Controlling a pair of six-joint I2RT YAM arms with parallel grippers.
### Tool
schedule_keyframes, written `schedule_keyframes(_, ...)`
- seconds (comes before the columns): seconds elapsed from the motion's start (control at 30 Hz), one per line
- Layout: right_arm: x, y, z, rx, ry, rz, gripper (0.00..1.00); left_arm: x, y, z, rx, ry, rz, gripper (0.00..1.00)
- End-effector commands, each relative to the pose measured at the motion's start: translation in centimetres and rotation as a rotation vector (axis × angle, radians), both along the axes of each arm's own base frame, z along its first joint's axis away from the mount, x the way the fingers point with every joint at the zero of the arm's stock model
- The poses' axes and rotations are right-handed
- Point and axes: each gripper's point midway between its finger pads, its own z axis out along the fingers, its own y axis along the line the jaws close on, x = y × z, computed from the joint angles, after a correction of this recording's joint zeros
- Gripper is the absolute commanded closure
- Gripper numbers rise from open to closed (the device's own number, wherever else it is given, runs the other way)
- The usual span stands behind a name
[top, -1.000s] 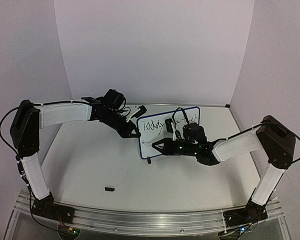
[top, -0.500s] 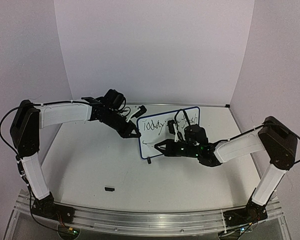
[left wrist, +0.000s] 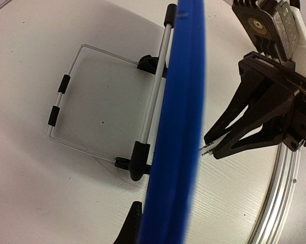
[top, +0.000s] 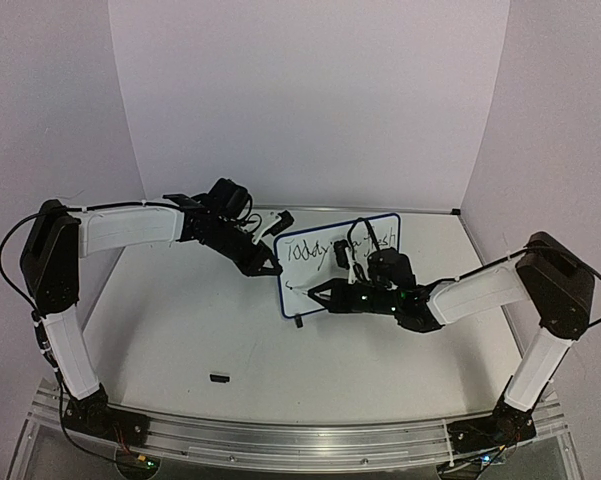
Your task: Write a sentence on the whiteboard
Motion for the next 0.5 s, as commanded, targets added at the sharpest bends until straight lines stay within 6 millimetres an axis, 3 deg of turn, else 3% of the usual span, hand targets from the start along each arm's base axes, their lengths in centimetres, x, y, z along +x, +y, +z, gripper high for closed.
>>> schedule_keyframes(0.0,0.7,1.3,1.3,0.018,-0.044,0.014,1.00,-0.2,-0.6,0.4,0.003,0.003,-0.019,1.00)
schedule_keyframes(0.2,0.3,1.8,2.2,0.030,-0.060,0.033,1.00,-0.2,-0.6,0.4,0.004,0.002,-0.020,1.00)
schedule_keyframes(0.47,-1.2,0.2,6.2,0.086,-0.123,0.027,1.00,-0.2,-0.5,0.3,0.007,0.002,-0.019,1.00)
